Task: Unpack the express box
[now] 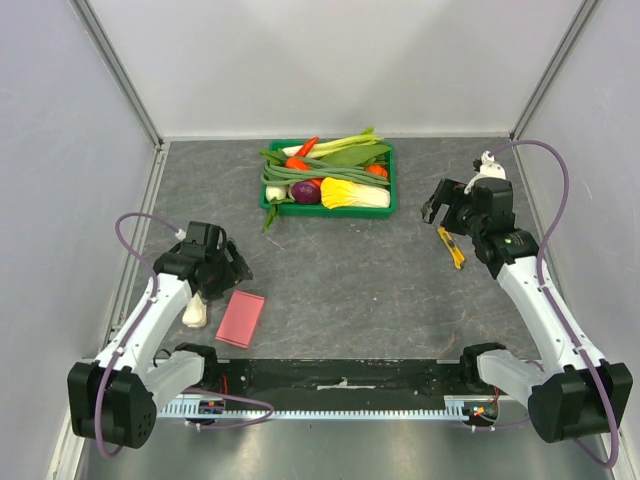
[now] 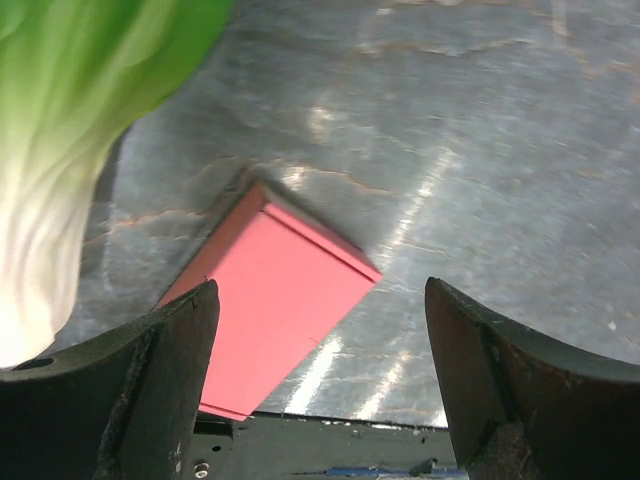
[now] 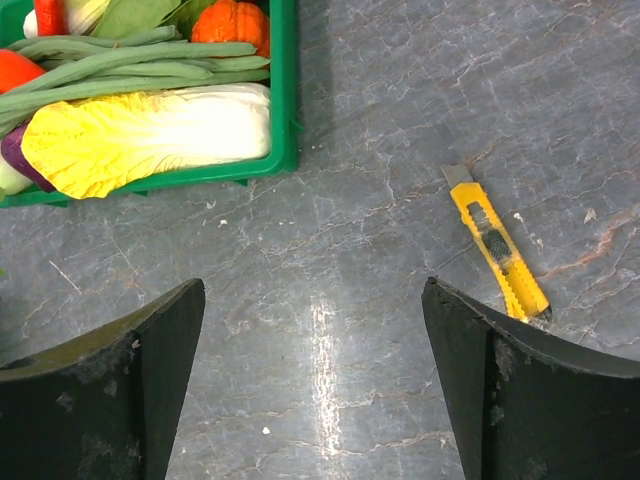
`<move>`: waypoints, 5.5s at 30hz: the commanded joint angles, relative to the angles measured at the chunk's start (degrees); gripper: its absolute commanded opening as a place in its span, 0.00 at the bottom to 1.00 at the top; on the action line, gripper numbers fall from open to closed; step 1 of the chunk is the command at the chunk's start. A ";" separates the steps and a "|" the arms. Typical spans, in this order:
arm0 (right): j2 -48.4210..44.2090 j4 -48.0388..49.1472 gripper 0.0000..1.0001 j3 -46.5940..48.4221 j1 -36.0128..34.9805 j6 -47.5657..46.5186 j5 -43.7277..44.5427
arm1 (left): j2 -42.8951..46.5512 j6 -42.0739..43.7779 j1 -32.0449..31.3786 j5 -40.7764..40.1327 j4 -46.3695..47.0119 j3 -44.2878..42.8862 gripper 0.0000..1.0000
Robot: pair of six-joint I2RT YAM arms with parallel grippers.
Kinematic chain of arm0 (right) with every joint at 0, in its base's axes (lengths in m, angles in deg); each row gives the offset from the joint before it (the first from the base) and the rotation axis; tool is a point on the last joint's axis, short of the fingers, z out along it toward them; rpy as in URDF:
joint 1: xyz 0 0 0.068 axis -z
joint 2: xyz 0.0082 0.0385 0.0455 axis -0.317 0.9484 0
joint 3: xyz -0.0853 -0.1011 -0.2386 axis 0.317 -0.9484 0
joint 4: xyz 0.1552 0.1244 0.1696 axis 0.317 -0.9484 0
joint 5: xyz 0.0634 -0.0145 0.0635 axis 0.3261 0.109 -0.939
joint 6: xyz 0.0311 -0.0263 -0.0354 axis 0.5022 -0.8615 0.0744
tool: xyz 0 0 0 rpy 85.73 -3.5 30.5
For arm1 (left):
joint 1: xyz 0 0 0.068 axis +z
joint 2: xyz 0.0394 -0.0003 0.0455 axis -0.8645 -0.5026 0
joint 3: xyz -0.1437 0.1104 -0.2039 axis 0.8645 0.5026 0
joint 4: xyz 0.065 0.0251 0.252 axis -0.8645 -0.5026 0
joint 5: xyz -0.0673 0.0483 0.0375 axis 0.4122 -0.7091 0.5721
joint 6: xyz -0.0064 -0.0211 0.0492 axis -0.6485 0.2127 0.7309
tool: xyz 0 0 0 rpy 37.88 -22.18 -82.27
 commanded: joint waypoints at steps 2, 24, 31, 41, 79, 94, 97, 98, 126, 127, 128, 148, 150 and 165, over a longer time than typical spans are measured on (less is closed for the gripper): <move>-0.46 1.38 0.96 -0.94 -0.54 1.82 -2.05 | -1.89 -10.29 -0.57 -10.19 -0.04 3.14 0.89; -1.34 -0.02 0.93 -6.56 -18.28 3.58 4.45 | -8.13 -16.89 -7.42 13.52 21.40 11.33 0.80; -2.91 3.93 0.88 -10.16 -26.02 -2.04 -1.51 | -9.47 -11.80 -8.66 10.81 15.37 6.58 0.82; 2.78 15.61 0.35 -15.62 -44.73 -4.16 -3.04 | 4.42 -14.17 -8.74 10.80 7.35 14.39 0.79; 39.01 31.71 0.00 -2.96 -50.29 -1.18 6.47 | -13.73 -15.75 -15.86 23.20 31.51 13.00 0.48; 28.20 14.67 0.53 -1.47 -42.64 3.31 19.74 | -20.45 -10.48 -16.74 14.60 29.24 1.75 0.61; 25.91 14.57 0.67 -1.20 -42.73 5.42 15.62 | -17.99 -9.95 -16.74 12.75 26.69 1.39 0.62; 25.47 14.57 0.70 -1.03 -42.81 5.95 14.48 | -17.37 -9.69 -16.74 12.04 24.86 1.22 0.62; 48.93 -4.33 0.98 21.30 -57.49 9.99 28.63 | 2.67 -11.89 -12.43 -10.91 3.66 3.24 0.82; 49.29 -4.07 0.98 21.30 -57.49 9.99 28.27 | 2.67 -11.80 -12.52 -10.91 3.66 3.15 0.83; 49.29 -3.98 0.98 21.30 -57.67 9.99 28.09 | 2.67 -11.71 -12.44 -10.82 3.74 3.15 0.83; 49.46 -3.10 0.98 19.45 -56.97 10.87 26.95 | 3.02 -11.62 -12.08 -9.50 4.18 2.89 0.83; 49.90 -3.01 0.98 19.28 -56.79 10.96 26.08 | 3.02 -11.71 -12.08 -9.24 4.27 3.15 0.83; 43.69 5.14 0.66 12.43 -51.52 7.37 14.92 | 1.79 -8.47 -12.08 -1.16 10.24 3.94 0.82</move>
